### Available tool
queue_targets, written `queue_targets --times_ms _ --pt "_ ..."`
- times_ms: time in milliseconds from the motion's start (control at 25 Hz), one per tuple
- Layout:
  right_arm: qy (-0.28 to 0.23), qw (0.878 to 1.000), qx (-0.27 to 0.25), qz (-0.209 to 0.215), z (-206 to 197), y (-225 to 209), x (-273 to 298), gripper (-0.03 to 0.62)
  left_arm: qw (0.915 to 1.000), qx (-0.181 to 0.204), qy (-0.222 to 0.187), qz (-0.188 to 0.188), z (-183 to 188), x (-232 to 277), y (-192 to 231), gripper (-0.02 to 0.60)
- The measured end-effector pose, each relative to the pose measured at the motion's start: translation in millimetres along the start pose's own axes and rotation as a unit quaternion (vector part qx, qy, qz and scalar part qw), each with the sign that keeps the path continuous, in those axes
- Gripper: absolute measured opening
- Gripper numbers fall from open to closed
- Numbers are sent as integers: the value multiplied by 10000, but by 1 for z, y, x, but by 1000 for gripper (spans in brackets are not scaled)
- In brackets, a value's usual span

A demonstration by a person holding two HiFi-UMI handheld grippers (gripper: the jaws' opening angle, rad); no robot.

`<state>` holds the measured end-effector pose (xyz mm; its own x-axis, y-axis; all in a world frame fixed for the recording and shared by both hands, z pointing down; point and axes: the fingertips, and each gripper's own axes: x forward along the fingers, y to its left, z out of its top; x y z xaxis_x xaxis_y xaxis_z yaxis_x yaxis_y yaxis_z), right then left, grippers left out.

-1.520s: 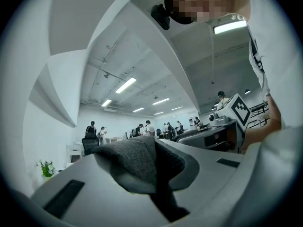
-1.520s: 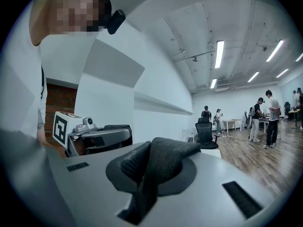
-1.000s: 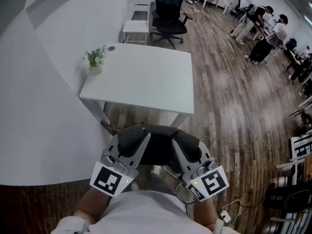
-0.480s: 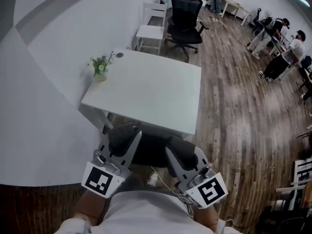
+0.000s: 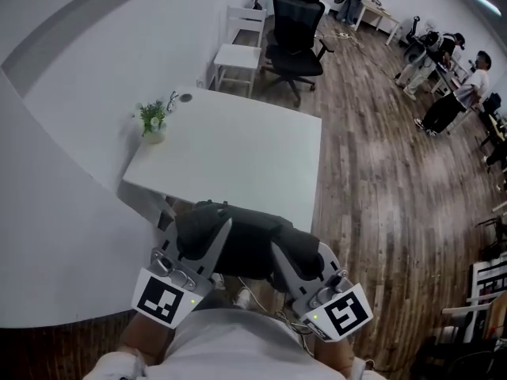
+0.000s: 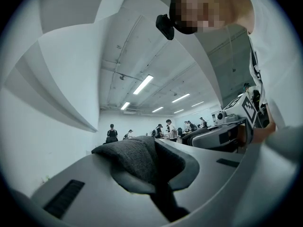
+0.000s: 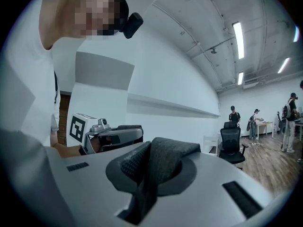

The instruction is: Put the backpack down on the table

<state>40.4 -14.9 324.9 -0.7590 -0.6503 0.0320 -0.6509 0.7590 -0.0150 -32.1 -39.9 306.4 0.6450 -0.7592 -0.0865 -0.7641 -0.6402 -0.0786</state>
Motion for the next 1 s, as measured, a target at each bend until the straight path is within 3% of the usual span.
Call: queue_targets --times_ms 440,1000 --pt "-58 9995 -5 -317 14 -36 19 55 9999 38 48 -136 5 32 15 35" --pt "-443 9973 -438 -400 78 -76 36 55 9975 629 -303 -83 59 82 39 35"
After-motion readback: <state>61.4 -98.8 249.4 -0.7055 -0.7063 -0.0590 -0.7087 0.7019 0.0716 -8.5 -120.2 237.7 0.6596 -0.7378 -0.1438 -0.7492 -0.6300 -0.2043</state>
